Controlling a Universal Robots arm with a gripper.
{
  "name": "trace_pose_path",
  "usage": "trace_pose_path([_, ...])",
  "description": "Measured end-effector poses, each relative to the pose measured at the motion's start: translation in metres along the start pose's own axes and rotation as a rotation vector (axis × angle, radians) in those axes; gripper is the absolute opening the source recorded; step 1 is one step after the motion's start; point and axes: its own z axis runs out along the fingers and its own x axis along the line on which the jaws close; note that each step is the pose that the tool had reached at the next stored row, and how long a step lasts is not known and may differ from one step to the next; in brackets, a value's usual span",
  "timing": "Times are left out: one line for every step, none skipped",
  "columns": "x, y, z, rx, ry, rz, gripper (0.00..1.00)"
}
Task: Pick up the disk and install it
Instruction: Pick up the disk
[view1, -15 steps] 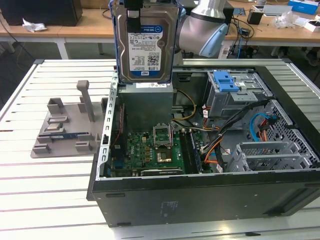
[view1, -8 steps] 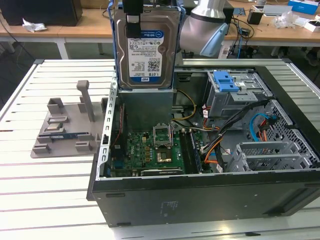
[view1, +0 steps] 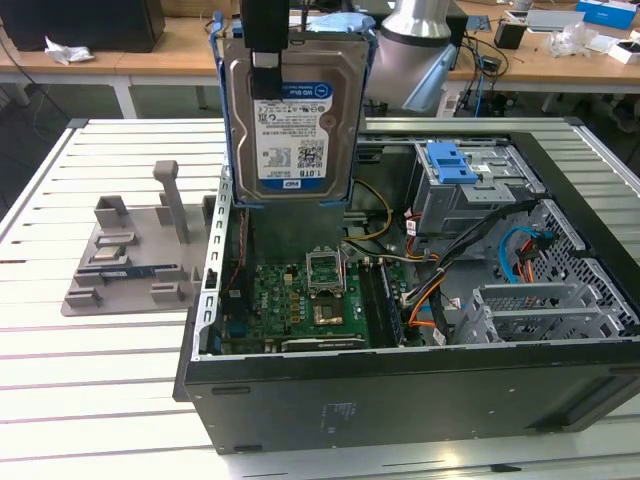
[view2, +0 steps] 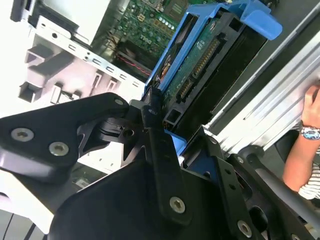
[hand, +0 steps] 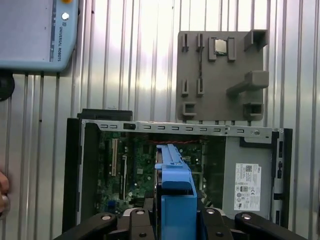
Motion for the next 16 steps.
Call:
trace_pose_path([0.0064, 0.0001, 0.0003, 0.0001, -0.0001, 0.0, 0.37])
trace_pose_path([0.0132, 0.0002, 0.0005, -0.0001, 0.0, 0.0, 0.37])
trace_pose_path([0.0195, 0.0001, 0.0008, 0.0, -0.0001, 0.0, 0.37])
trace_pose_path([0.0241, 0.0, 0.001, 0.0, -0.0001, 0.0, 0.37])
trace_pose_path([0.0275, -0.0002, 0.0011, -0.0002, 0.0, 0.0, 0.37])
trace_pose_path([0.0318, -0.0004, 0.0013, -0.0003, 0.0, 0.0, 0.37])
trace_pose_path([0.0382, -0.0009, 0.0016, -0.0004, -0.0001, 0.0, 0.37])
trace_pose_path([0.0461, -0.0013, 0.0019, -0.0006, -0.0002, 0.0, 0.37])
trace_pose_path([0.0542, -0.0017, 0.0022, -0.0005, -0.0014, 0.0, 0.37])
trace_pose_path([0.0591, -0.0024, 0.0023, -0.0003, -0.0064, 0.0, 0.37])
trace_pose_path([0.0622, -0.0032, 0.0023, 0.0003, -0.0219, -0.001, 0.37])
trace_pose_path([0.0635, -0.0037, 0.0023, 0.0007, -0.0335, -0.001, 0.37])
trace_pose_path([0.065, -0.0042, 0.0023, 0.0012, -0.0463, -0.001, 0.37])
trace_pose_path([0.0673, -0.0053, 0.0024, 0.0018, -0.0583, -0.002, 0.37])
trace_pose_path([0.0692, -0.0072, 0.0024, 0.0018, -0.06, -0.002, 0.37])
trace_pose_path([0.0704, -0.0118, 0.0025, 0.0013, -0.0603, -0.002, 0.37])
